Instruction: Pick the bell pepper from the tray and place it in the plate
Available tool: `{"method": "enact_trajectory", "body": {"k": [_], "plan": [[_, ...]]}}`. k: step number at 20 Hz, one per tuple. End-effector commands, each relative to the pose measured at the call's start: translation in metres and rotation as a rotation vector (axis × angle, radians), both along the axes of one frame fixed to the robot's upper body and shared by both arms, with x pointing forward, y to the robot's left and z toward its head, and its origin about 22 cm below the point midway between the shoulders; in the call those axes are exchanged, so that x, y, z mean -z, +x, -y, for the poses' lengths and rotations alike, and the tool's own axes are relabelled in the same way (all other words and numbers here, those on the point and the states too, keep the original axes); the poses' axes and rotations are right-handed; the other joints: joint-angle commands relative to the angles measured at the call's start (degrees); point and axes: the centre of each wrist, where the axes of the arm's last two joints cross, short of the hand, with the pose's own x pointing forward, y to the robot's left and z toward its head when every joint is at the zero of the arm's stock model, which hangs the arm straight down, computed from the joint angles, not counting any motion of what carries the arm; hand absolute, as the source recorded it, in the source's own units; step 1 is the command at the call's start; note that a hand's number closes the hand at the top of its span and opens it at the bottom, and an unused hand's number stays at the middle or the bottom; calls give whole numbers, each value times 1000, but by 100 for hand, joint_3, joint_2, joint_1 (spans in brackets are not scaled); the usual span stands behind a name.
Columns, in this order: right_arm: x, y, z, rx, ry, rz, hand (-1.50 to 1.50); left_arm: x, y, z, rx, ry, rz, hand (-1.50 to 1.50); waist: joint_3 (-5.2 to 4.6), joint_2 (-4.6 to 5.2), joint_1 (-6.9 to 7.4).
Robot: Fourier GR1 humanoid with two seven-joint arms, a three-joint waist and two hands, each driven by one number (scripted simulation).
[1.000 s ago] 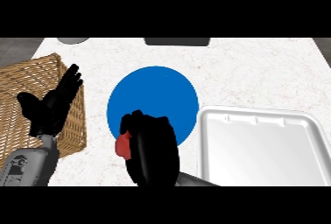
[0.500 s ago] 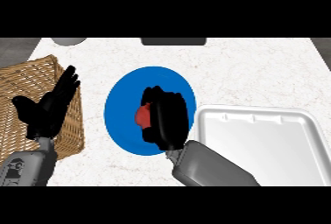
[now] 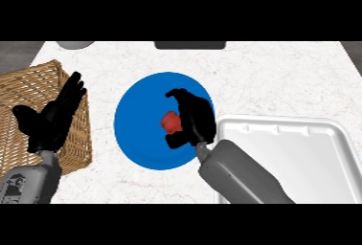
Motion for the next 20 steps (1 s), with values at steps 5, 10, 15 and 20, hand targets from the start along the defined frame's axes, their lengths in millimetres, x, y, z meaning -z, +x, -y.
{"method": "enact_trajectory", "body": {"k": [5,10,15,20], "plan": [[-25,13,16,-138,196,243,-150,25,-8,-17,-42,-27,-106,0,-86,34,-59],[-59,-14,-2,-247,471,283,-150,18,-2,1,-23,-24,-122,0,-84,16,-59],[-58,-21,19,-158,666,69,-150,28,-9,-13,-57,-28,-120,0,-87,20,-102],[-44,-23,50,-227,748,-54,-150,38,-5,-14,-54,-27,-128,0,-88,43,-153]]}}
